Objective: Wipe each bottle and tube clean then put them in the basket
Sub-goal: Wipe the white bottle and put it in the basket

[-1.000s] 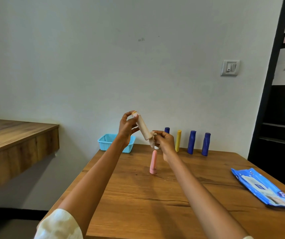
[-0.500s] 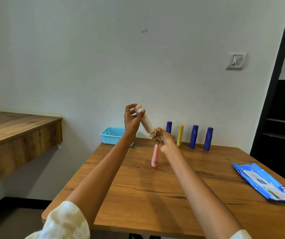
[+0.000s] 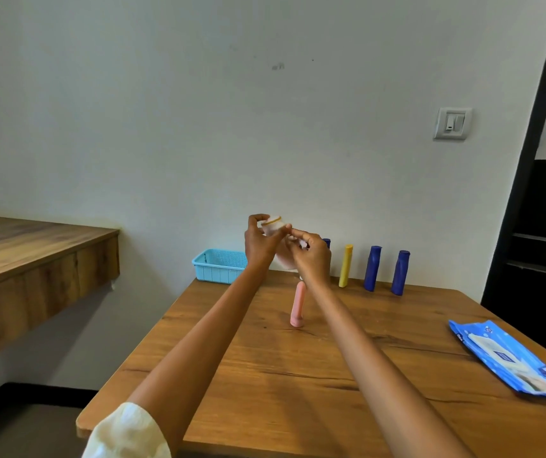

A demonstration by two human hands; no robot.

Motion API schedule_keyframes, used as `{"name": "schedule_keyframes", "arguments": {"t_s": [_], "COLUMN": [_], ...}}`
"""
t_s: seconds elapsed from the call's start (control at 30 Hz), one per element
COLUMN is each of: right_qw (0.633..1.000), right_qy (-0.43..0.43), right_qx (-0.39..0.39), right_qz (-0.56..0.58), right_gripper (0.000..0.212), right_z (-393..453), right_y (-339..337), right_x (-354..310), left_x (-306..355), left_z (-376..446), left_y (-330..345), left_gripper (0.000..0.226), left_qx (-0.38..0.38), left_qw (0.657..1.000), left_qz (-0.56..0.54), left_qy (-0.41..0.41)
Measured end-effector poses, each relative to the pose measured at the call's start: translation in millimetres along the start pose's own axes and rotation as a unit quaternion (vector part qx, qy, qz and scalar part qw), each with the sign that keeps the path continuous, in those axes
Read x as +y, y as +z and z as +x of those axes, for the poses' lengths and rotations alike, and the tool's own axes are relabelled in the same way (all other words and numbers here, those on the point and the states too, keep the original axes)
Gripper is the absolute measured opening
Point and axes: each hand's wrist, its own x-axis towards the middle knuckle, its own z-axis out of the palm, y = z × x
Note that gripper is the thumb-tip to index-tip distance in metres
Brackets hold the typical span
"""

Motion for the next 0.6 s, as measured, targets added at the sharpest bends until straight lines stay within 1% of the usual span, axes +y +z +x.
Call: {"name": "schedule_keyframes", "arguments": {"t_s": [0.07, 0.13, 0.2, 0.3, 0.37, 0.47, 0.6], "right_qw": [0.999, 1.0, 0.999, 0.996, 0.996, 0.993, 0.987], "right_qy": [-0.031, 0.0, 0.042, 0.057, 0.061, 0.083, 0.099], "right_qx": [0.015, 0.012, -0.017, -0.045, -0.037, -0.005, -0.006], "right_qz": [-0.029, -0.009, 0.022, 0.045, 0.06, 0.09, 0.129], "right_gripper": [0.029, 0.029, 0.03, 0.031, 0.03, 0.029, 0.03], "right_z": [2, 6, 7, 8, 9, 13, 16], "right_y": [-2, -5, -7, -6, -3, 0, 2], "right_x": [2, 5, 6, 9, 11, 14, 20], "left_x": [0, -1, -2, -3, 0, 2, -3], "left_z": [1, 0, 1, 0, 0, 1, 3], "left_y": [-2, -5, -10, -18, -22, -29, -38], "left_gripper": [0.045, 0.043, 0.044, 0.046, 0.045, 0.041, 0.039], "left_qx": [-0.013, -0.024, -0.029, -0.042, -0.056, -0.096, -0.132], "left_qw": [0.999, 0.998, 0.998, 0.996, 0.995, 0.99, 0.985], "left_qz": [-0.011, -0.012, -0.003, -0.014, -0.026, -0.05, -0.078], "left_qy": [-0.032, -0.051, -0.059, -0.076, -0.082, -0.086, -0.084]}}
